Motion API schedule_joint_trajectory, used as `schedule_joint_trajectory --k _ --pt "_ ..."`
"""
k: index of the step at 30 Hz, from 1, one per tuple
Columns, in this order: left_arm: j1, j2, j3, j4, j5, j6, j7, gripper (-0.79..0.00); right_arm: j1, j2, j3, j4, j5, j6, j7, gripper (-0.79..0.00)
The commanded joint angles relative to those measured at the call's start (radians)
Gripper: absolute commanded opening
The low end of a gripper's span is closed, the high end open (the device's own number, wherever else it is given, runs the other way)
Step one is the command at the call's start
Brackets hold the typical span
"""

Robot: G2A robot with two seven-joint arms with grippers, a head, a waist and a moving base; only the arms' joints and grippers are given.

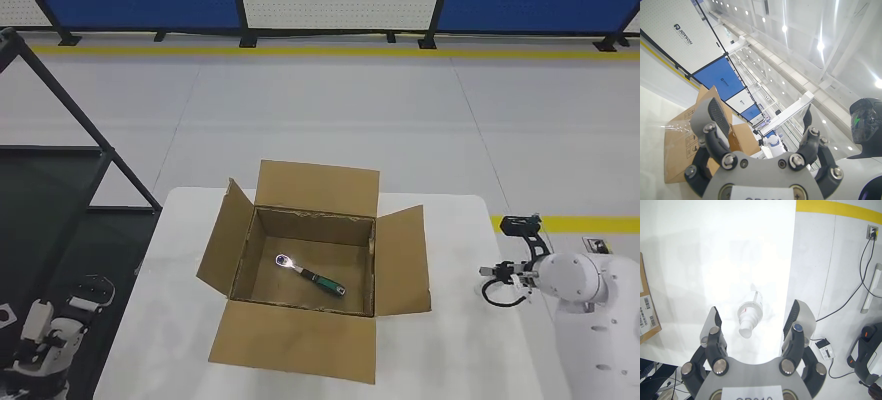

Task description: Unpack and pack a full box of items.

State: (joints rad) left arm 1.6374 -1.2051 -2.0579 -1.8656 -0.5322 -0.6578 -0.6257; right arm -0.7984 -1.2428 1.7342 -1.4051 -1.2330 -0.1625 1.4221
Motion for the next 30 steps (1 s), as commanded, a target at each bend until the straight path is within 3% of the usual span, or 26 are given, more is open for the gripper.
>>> schedule_joint_trajectory --k 1,5,6,7,11,13,20,26,30 --pt "-0.002 0.000 0.003 0.000 0.002 0.002 0.002 0.000 0.012 0.003 -0.009 0.024 0.008 -0.003 0.014 -0.209" --pt "-0.010 0.001 0.007 0.006 0.005 0.004 0.003 0.000 0.033 0.009 -0.024 0.064 0.017 -0.008 0.041 -0.246" --pt "-0.012 0.002 0.008 0.008 0.006 0.005 0.003 0.000 0.038 0.010 -0.027 0.072 0.018 -0.009 0.045 -0.286" --pt "-0.014 0.002 0.009 0.010 0.006 0.005 0.003 0.000 0.042 0.012 -0.030 0.078 0.019 -0.010 0.045 -0.372" --pt "-0.019 0.003 0.010 0.012 0.008 0.006 0.001 0.000 0.044 0.018 -0.037 0.081 0.029 -0.007 0.038 -0.573" --pt "-0.020 0.004 0.011 0.012 0.006 0.006 0.000 0.000 0.034 0.020 -0.038 0.058 0.035 -0.001 0.030 -0.785" --pt "-0.021 0.005 0.010 0.013 0.001 0.003 0.002 0.000 -0.021 0.028 -0.044 -0.117 0.075 0.010 0.011 -0.785" --pt "-0.017 0.006 0.007 0.015 -0.017 -0.005 0.000 0.000 -0.084 0.027 -0.110 -0.477 0.072 0.064 0.021 -0.785" --pt "-0.012 0.006 -0.001 0.026 -0.044 -0.018 -0.001 0.000 -0.079 0.024 -0.220 -0.697 0.014 0.101 0.048 -0.785"
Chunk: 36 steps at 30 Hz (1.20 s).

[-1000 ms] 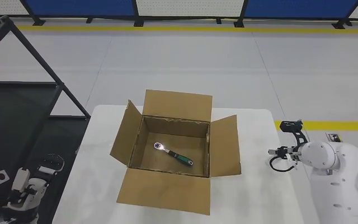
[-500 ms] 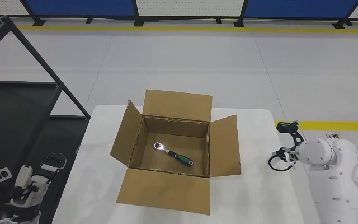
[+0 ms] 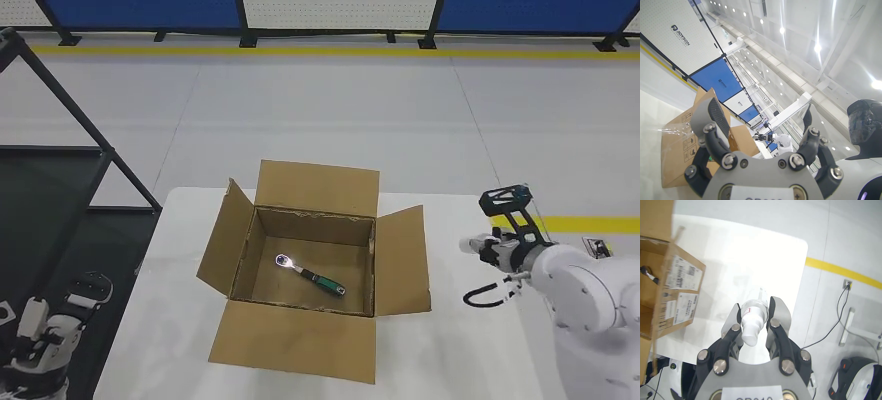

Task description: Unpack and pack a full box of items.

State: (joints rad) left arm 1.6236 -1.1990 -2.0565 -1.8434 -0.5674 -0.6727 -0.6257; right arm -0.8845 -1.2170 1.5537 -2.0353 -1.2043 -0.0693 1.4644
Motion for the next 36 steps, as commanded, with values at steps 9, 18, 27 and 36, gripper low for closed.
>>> schedule_joint_trajectory --k 9,18,27,36 --pt "0.024 0.000 -0.051 0.048 -0.087 -0.034 -0.006 0.000 0.177 -0.029 -0.392 -0.186 -0.032 -0.020 -0.030 -0.785" --pt "0.043 0.001 -0.096 0.081 -0.137 -0.050 -0.025 0.000 0.485 -0.112 -0.763 0.246 0.087 -0.049 -0.023 -0.785" --pt "0.043 0.001 -0.107 0.078 -0.152 -0.049 -0.050 0.000 0.693 -0.256 -1.023 0.770 0.227 -0.006 -0.106 -0.785" --pt "0.043 0.001 -0.109 0.078 -0.152 -0.046 -0.063 0.000 0.781 -0.387 -1.135 1.110 0.334 -0.047 -0.188 -0.785"
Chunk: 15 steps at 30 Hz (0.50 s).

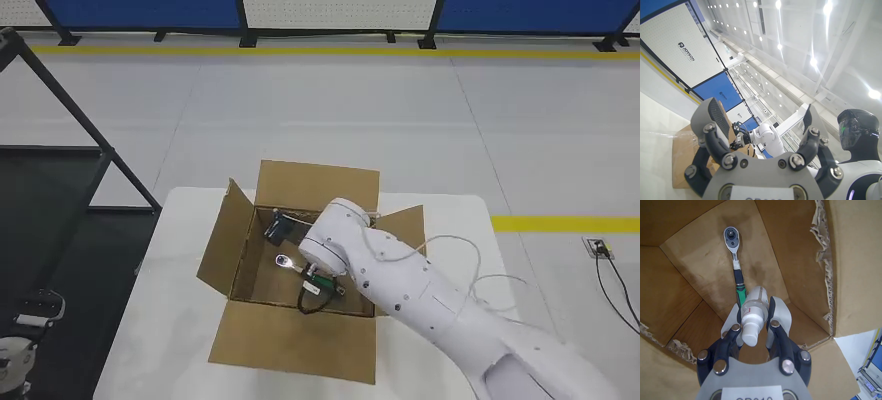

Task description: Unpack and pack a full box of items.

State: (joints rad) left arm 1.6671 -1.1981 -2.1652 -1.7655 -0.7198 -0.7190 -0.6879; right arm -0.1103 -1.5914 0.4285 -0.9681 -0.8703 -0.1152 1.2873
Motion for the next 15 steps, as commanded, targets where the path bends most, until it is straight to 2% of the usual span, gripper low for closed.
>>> schedule_joint_trajectory --k 1,8,9,11,15 --pt "0.000 0.000 0.000 0.001 0.000 -0.001 -0.002 0.000 0.012 -0.025 -0.018 0.072 0.001 -0.002 -0.026 -0.785" --pt "0.003 -0.002 -0.006 0.004 -0.006 -0.004 -0.002 0.000 0.045 -0.093 -0.031 0.256 0.046 -0.050 -0.106 -0.785" --pt "0.004 -0.002 -0.006 0.004 -0.006 -0.004 -0.002 0.000 0.050 -0.100 -0.031 0.278 0.048 -0.053 -0.111 -0.610" --pt "0.004 -0.002 -0.006 0.004 -0.005 -0.004 -0.002 0.000 0.057 -0.113 -0.032 0.309 0.053 -0.063 -0.121 -0.483" --pt "0.006 -0.003 -0.007 0.003 -0.003 -0.005 -0.001 0.000 0.067 -0.134 -0.031 0.358 0.058 -0.079 -0.140 -0.431"
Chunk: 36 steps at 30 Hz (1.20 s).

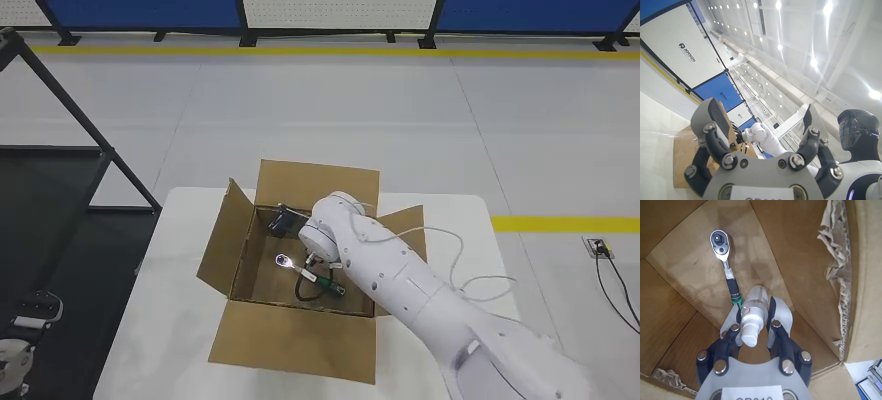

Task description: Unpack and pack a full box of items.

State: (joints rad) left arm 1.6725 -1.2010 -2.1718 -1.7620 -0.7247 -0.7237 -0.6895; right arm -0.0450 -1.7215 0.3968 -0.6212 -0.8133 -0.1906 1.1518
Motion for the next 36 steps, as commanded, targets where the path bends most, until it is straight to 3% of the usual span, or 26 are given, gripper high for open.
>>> schedule_joint_trajectory --k 1,5,7,9,15,18,21,26,27,30,33,36 --pt "0.001 -0.001 0.000 -0.001 0.002 0.000 0.001 0.000 0.004 -0.008 0.002 0.020 0.001 -0.006 -0.009 -0.428" --pt "0.001 -0.002 0.003 -0.003 0.007 -0.001 0.003 0.000 0.009 -0.020 0.008 0.046 0.002 -0.019 -0.017 -0.391" --pt "0.001 -0.002 0.005 -0.005 0.009 -0.001 0.005 0.000 0.009 -0.024 0.010 0.051 -0.002 -0.020 -0.018 -0.317" --pt "0.001 -0.003 0.007 -0.008 0.010 -0.002 0.005 0.000 0.010 -0.025 0.015 0.046 -0.009 -0.020 -0.027 -0.314" --pt "0.001 -0.004 0.011 -0.013 0.016 0.001 0.005 0.000 0.000 0.003 0.055 -0.080 -0.043 0.008 -0.039 -0.259" --pt "0.001 -0.004 0.015 -0.019 0.022 0.002 0.004 0.000 -0.035 0.041 0.092 -0.215 -0.090 0.060 -0.016 -0.243" --pt "0.000 -0.005 0.019 -0.024 0.029 0.004 0.005 0.000 -0.105 0.095 0.149 -0.404 -0.169 0.120 0.021 -0.074" --pt "0.003 -0.006 0.025 -0.035 0.039 0.005 0.004 0.000 -0.314 0.200 0.290 -0.819 -0.368 0.169 0.090 -0.043" --pt "0.003 -0.006 0.026 -0.036 0.043 0.005 0.005 0.000 -0.366 0.218 0.321 -0.902 -0.407 0.166 0.094 0.000" --pt "0.007 -0.007 0.032 -0.045 0.051 0.003 0.008 0.000 -0.512 0.260 0.403 -1.119 -0.512 0.146 0.074 0.000" --pt "0.014 -0.009 0.043 -0.057 0.061 0.002 0.003 0.000 -0.628 0.285 0.459 -1.245 -0.566 0.120 0.045 0.000" --pt "0.027 -0.008 0.066 -0.080 0.106 0.019 -0.026 0.000 -0.628 0.285 0.459 -1.245 -0.566 0.120 0.045 0.000"
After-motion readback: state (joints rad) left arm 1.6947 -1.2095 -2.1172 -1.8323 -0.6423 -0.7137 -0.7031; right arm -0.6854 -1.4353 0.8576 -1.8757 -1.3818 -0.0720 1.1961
